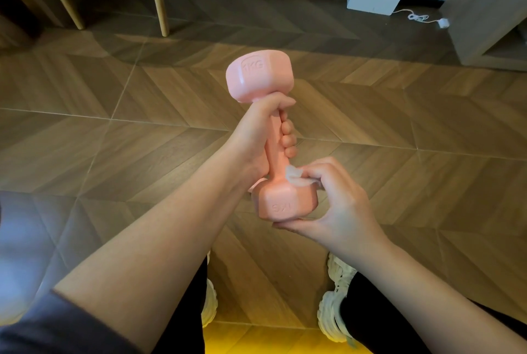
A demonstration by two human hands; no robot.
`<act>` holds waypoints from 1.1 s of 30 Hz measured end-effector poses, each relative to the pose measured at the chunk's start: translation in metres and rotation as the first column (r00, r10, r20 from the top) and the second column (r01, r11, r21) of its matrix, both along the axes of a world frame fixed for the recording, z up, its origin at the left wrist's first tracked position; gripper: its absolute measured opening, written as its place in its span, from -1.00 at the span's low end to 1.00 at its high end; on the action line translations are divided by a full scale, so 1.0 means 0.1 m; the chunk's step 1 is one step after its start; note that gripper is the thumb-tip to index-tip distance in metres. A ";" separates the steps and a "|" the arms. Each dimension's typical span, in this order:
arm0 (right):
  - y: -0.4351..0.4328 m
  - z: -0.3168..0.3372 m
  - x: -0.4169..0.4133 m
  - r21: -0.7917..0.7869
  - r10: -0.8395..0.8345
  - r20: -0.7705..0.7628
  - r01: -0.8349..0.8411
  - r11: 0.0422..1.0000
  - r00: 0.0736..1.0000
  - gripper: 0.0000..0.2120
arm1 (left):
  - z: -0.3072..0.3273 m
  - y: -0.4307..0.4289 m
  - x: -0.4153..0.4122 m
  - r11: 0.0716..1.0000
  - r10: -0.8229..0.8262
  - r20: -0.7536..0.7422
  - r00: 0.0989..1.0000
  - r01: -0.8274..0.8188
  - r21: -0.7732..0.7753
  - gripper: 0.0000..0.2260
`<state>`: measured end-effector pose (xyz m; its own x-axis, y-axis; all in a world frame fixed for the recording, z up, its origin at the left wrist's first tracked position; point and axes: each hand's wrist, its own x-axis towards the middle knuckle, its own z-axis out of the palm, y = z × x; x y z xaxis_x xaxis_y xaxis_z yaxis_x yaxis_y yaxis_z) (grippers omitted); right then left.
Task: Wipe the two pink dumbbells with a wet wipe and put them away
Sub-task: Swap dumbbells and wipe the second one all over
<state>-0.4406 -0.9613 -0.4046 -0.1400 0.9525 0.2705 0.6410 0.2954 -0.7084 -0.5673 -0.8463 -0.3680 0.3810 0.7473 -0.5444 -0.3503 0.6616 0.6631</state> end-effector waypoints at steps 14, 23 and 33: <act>0.06 -0.09 0.07 0.222 0.038 0.200 -0.083 0.971 0.979 -0.58 | -0.04 -0.05 -0.04 0.990 -0.048 -0.061 0.997 0.056 0.130 -0.79; 0.05 -0.12 0.03 0.160 0.060 0.113 -0.078 0.984 0.992 -0.48 | -0.05 -0.04 -0.05 0.999 0.033 -0.078 0.996 -0.036 -0.038 -0.72; 0.04 -0.15 0.03 -0.058 0.002 0.030 -0.001 0.998 1.000 -0.50 | -0.02 -0.05 0.00 0.998 -0.056 -0.084 0.995 0.058 0.027 -0.73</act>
